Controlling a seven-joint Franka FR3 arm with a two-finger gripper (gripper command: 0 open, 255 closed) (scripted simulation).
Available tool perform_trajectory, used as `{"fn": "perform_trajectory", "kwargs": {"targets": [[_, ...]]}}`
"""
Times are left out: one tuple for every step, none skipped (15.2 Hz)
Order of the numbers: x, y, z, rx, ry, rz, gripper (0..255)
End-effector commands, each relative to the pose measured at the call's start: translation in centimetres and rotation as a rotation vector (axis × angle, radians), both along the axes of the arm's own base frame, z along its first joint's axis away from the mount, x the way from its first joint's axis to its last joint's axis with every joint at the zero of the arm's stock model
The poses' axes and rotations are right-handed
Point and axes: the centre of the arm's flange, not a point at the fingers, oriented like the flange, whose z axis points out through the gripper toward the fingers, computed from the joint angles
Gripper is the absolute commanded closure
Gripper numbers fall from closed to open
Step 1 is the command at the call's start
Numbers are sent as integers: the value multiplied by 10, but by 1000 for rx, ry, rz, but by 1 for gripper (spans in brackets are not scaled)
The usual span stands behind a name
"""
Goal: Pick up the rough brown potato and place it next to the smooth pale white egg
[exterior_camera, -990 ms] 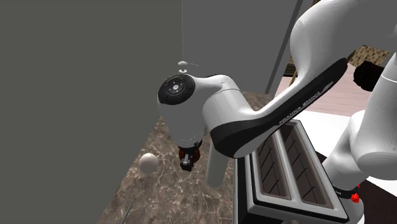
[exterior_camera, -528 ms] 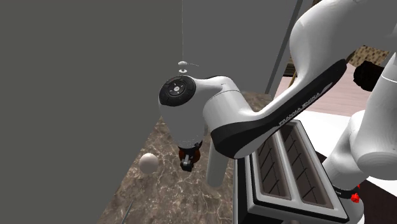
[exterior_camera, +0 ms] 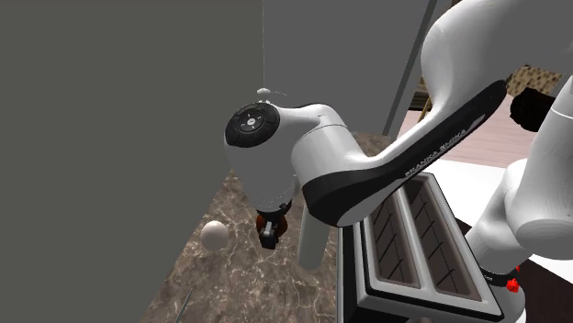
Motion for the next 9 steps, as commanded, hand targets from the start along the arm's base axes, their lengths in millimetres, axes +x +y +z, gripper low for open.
{"fn": "perform_trajectory", "kwargs": {"targets": [[-5,6,22,-1,0,0,0],[-7,9,32,-1,0,0,0],[-7,9,32,-1,0,0,0],[-7,9,32,-1,1,0,0],[-7,9,32,-1,1,0,0],[-7,9,32,-1,0,0,0],[-7,9,32,-1,0,0,0],[-7,9,32,-1,0,0,0],[-7,9,32,-1,0,0,0]]}}
